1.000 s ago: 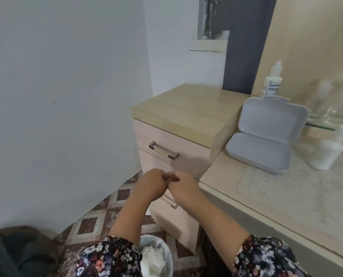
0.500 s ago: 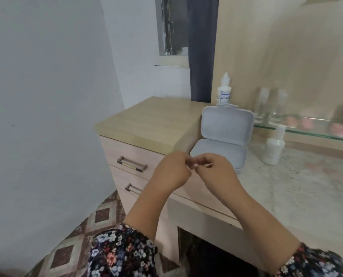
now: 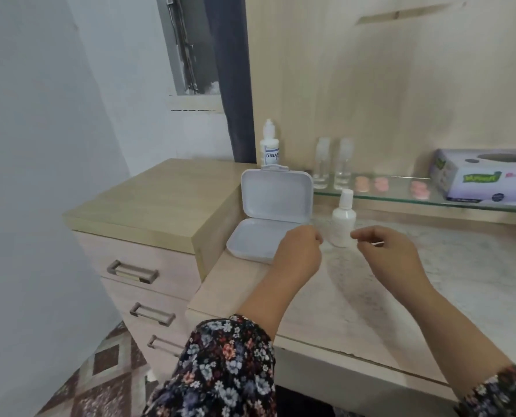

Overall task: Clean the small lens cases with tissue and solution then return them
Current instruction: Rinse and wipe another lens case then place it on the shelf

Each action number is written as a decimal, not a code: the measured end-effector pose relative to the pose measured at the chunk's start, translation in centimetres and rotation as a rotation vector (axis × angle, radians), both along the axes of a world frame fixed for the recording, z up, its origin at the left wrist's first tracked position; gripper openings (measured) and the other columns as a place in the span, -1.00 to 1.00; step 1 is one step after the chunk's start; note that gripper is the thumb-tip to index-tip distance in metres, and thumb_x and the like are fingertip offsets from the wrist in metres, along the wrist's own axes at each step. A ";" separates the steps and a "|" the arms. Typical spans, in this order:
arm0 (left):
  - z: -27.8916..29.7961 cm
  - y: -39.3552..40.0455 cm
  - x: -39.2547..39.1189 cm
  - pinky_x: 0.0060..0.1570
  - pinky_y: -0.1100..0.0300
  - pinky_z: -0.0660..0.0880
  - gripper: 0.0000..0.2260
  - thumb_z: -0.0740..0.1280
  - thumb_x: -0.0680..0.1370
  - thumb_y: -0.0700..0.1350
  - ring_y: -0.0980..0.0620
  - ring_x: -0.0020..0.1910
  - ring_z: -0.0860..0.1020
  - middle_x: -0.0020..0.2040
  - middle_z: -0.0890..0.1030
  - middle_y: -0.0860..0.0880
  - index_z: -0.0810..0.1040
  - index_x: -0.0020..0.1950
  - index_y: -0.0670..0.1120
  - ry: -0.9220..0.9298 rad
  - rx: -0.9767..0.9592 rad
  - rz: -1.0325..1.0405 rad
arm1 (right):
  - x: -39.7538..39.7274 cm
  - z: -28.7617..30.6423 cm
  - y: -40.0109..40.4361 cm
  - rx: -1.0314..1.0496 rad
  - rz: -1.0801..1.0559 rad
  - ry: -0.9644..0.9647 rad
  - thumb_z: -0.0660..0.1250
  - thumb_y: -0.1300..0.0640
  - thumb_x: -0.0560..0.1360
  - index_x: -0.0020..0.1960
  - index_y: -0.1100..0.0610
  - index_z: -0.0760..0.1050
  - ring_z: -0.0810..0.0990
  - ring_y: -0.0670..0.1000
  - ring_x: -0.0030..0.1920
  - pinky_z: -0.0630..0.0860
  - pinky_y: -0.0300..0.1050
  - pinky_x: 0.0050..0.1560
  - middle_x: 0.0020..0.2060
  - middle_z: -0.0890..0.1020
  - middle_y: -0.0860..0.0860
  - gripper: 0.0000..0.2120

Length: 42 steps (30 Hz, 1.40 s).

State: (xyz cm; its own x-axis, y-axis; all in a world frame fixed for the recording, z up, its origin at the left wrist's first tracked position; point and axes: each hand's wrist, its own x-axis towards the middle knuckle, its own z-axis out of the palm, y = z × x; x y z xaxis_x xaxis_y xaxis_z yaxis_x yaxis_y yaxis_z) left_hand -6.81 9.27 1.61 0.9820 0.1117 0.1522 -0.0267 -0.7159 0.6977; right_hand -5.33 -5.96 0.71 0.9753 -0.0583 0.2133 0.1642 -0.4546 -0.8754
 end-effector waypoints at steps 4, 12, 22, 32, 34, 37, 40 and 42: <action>-0.8 -3.0 1.9 0.09 0.02 0.48 -0.75 0.19 0.60 -0.21 -0.08 0.10 0.51 0.11 0.55 -0.12 0.46 0.27 -0.15 -0.128 -0.095 0.035 | 2.0 -0.4 -2.9 -0.003 -0.092 -0.019 0.23 0.25 0.53 0.01 0.04 0.62 0.52 -0.07 -0.34 0.35 -0.25 -0.40 -0.20 0.59 -0.12 -0.77; -2.2 -5.3 6.1 -0.04 0.16 0.37 -0.82 0.19 0.55 -0.29 -0.05 0.04 0.44 0.07 0.49 -0.10 0.46 0.13 -0.16 -0.299 -0.140 0.191 | 5.2 -0.6 -5.0 0.033 -0.160 -0.083 0.21 0.23 0.55 -0.02 -0.04 0.58 0.55 -0.09 -0.15 0.40 -0.24 -0.21 -0.11 0.63 -0.07 -0.77; -4.9 -5.4 7.2 -0.05 0.14 0.41 -0.84 0.19 0.62 -0.21 -0.08 -0.05 0.48 -0.02 0.53 -0.15 0.54 0.04 -0.23 -0.419 -0.066 0.235 | 5.1 -2.8 -5.8 0.100 -0.143 -0.151 0.25 0.25 0.56 0.04 0.01 0.60 0.52 -0.18 -0.08 0.36 -0.38 -0.09 -0.02 0.61 -0.10 -0.79; -5.3 -5.8 8.6 0.16 0.08 0.45 -0.45 0.43 0.47 0.03 0.06 0.17 0.47 0.22 0.48 0.06 0.31 0.40 -0.01 -0.181 -0.393 0.078 | 5.3 -2.7 -6.3 0.190 -0.150 -0.151 0.28 0.22 0.56 0.00 -0.02 0.60 0.53 -0.18 -0.07 0.37 -0.40 -0.11 -0.06 0.62 -0.11 -0.81; -5.3 -5.8 8.7 0.12 0.09 0.46 -0.46 0.45 0.47 -0.02 0.05 0.13 0.50 0.18 0.51 0.08 0.32 0.39 0.02 -0.137 -0.397 0.068 | 5.4 -2.6 -6.3 0.210 -0.135 -0.149 0.30 0.21 0.55 -0.01 -0.04 0.60 0.54 -0.18 -0.08 0.37 -0.41 -0.14 -0.09 0.63 -0.13 -0.83; -5.3 -5.7 8.7 0.08 0.12 0.47 -0.56 0.46 0.46 -0.06 0.07 0.11 0.52 0.13 0.54 0.12 0.40 0.30 0.05 -0.157 -0.391 0.049 | 5.6 -2.4 -6.2 0.241 -0.098 -0.162 0.36 0.15 0.53 -0.05 -0.07 0.60 0.57 -0.12 -0.05 0.40 -0.36 -0.11 -0.13 0.64 -0.16 -0.88; -5.4 -5.9 8.4 0.09 0.09 0.47 -0.57 0.46 0.44 -0.06 0.09 0.09 0.50 0.13 0.52 0.12 0.43 0.26 0.09 -0.249 -0.268 0.006 | 5.5 -2.1 -6.0 0.317 -0.064 -0.154 0.43 0.06 0.48 -0.08 -0.08 0.62 0.60 -0.05 -0.04 0.48 -0.26 -0.06 -0.14 0.67 -0.12 -0.95; -5.4 -5.9 8.2 0.08 0.07 0.46 -0.56 0.45 0.42 -0.06 0.07 0.08 0.47 0.11 0.48 0.11 0.42 0.26 0.14 -0.289 -0.173 0.002 | 5.5 -2.0 -5.9 0.356 -0.038 -0.127 0.47 0.00 0.43 -0.07 -0.07 0.63 0.60 -0.02 -0.07 0.50 -0.25 -0.09 -0.12 0.67 -0.05 -0.91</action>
State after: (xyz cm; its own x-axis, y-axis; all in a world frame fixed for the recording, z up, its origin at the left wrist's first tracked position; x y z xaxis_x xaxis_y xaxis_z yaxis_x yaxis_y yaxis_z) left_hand 1.38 3.37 -3.80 0.9007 0.1624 0.4030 -0.2398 -0.5876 0.7728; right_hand 0.14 -11.90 -1.27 0.9380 -0.1859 0.2925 0.2709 -0.1334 -0.9533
